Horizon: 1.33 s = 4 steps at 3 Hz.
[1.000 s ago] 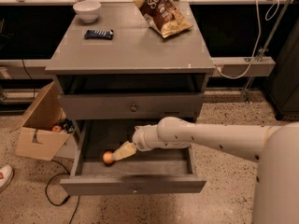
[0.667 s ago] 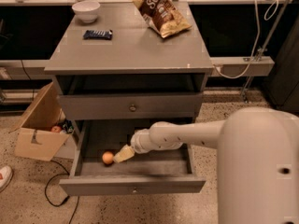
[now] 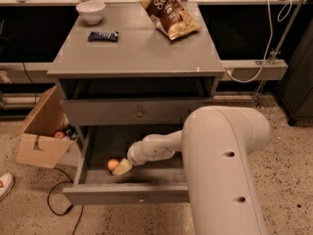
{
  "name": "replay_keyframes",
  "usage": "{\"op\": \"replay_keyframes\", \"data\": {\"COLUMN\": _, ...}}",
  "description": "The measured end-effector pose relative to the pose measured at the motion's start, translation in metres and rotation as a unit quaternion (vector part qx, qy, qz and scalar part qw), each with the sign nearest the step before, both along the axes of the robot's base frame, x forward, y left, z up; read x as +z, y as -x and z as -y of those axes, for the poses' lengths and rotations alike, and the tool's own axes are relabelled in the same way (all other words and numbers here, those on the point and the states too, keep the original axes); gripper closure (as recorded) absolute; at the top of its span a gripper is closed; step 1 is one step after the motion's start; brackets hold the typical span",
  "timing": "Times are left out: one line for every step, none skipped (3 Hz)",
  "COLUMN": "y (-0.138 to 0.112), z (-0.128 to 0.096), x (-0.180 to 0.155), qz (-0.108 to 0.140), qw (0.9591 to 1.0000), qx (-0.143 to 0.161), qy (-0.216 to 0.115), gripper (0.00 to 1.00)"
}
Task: Pick orange from middle drawer and place on counter
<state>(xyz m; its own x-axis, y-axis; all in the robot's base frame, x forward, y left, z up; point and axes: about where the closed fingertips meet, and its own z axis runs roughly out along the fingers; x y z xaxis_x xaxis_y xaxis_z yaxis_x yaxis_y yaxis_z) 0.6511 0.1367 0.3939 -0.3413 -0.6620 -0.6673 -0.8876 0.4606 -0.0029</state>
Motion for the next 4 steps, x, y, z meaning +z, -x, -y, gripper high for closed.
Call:
{"op": "replay_keyframes", "data": {"y": 0.003, "z": -0.018, "x": -0.027, "qz": -0.005, "qw": 0.9998, "qx": 0.017, "qy": 0.005, "gripper": 0.00}}
{"op": "replay_keyframes", "data": {"y": 0.010, "z": -0.044, "x": -0.042, "qz": -0.008, "qw": 0.9990, "qx": 0.043, "qy": -0.004, "gripper": 0.01}}
{"op": "replay_keyframes", "data": {"y": 0.016, "z": -0.058, "x": -0.034, "qz": 0.006, "qw": 0.9983, "qx": 0.055, "qy": -0.016, "gripper": 0.23}}
{"op": "replay_keyframes", "data": {"y": 0.024, "z": -0.066, "x": -0.021, "qz": 0.025, "qw": 0.9971, "qx": 0.067, "qy": -0.027, "gripper": 0.54}}
